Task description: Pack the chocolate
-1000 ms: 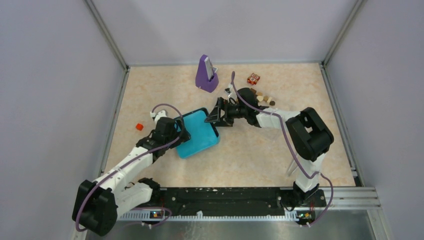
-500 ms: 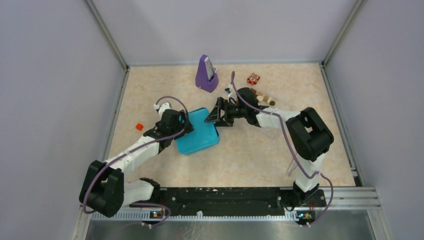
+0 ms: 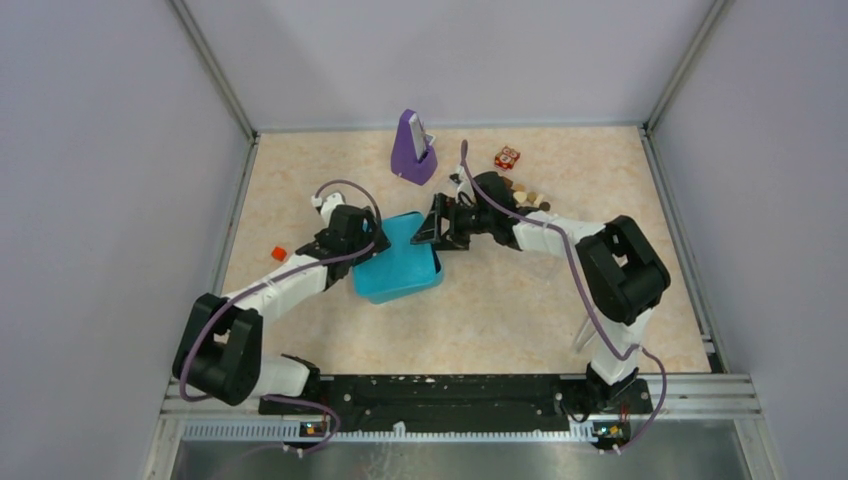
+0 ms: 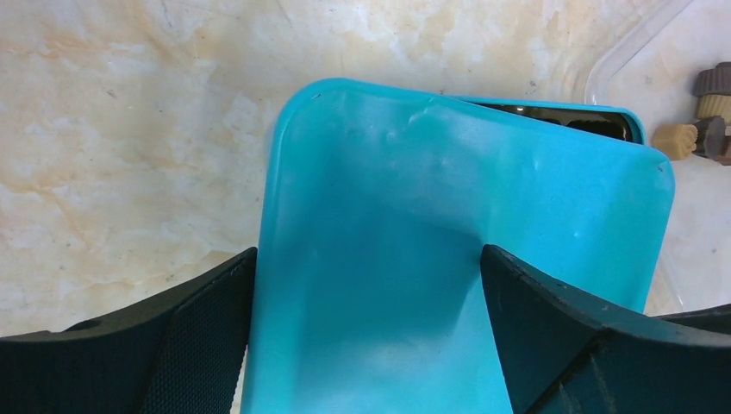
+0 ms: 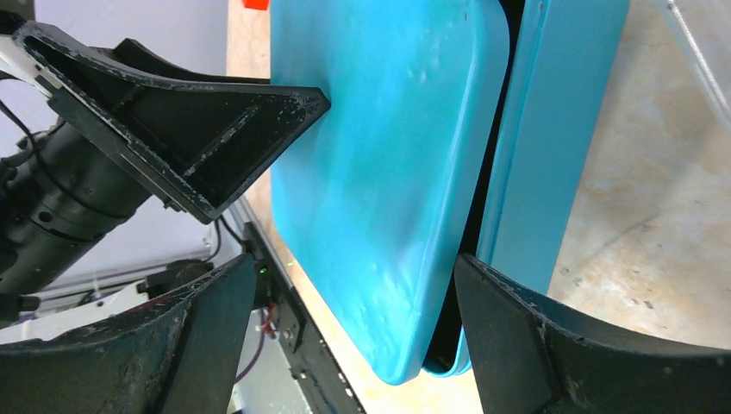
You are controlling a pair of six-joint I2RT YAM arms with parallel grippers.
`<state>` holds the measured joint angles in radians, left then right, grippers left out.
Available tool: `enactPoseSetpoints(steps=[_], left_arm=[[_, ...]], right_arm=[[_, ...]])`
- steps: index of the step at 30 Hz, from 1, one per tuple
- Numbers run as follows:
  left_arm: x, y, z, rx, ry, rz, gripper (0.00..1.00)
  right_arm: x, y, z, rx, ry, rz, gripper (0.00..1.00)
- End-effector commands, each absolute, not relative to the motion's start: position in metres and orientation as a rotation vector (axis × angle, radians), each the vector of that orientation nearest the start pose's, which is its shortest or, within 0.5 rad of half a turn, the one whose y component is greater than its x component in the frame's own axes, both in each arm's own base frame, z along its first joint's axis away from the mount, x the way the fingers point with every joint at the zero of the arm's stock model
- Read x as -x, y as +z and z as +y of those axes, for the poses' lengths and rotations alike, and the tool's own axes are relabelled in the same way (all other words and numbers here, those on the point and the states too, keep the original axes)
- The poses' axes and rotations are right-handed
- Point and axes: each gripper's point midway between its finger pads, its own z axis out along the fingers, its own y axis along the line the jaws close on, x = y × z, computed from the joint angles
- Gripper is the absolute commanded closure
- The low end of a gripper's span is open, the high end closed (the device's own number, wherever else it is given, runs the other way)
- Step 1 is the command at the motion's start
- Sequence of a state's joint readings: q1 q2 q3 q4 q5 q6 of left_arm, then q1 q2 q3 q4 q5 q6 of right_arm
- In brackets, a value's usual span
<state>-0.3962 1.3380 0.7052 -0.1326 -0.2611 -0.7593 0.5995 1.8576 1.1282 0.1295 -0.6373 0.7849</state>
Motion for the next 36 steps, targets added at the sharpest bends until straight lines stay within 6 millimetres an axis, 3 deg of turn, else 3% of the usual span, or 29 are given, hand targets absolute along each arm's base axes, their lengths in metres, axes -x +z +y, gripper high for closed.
enactPoseSetpoints(steps=[1,5,12,16,21,27,30,36], left_arm=[[-0.330,0.072,-0.129,0.552,-0.307,2.317,0.01],[-0.331,0.072,-0.134,0.555,-0.338,2.324,0.01],[-0.331,0.064,-0.132,0.553,-0.305,2.345,0.01],[-0.331,0.061,-0.132,0.551,-0.303,2.353,0.01],[-0.332,0.064,-0.135,0.556,-0.317,2.351,0.01],[-0.335,0.066,-0.135,0.567,-0.315,2.343,0.01],[-0.336,0.063,-0.136,0.575,-0.317,2.352,0.01],[-0.336,0.056,-0.142,0.611,-0.347,2.374,0.01]], right_arm=[[-0.317,0.115,0.355,0.228,1.241,2.415,0.16],[-0.316,0.120,0.353,0.239,1.228,2.401,0.16],[-0.321,0.159,0.352,0.246,1.213,2.299,0.16],[-0.333,0.169,0.342,0.189,1.131,2.254,0.16],[-0.333,0.136,0.335,0.157,1.047,2.351,0.16],[-0.320,0.103,0.348,0.186,1.154,2.444,0.16],[-0.314,0.098,0.354,0.207,1.201,2.472,0.16],[-0.307,0.108,0.366,0.239,1.296,2.436,0.16]])
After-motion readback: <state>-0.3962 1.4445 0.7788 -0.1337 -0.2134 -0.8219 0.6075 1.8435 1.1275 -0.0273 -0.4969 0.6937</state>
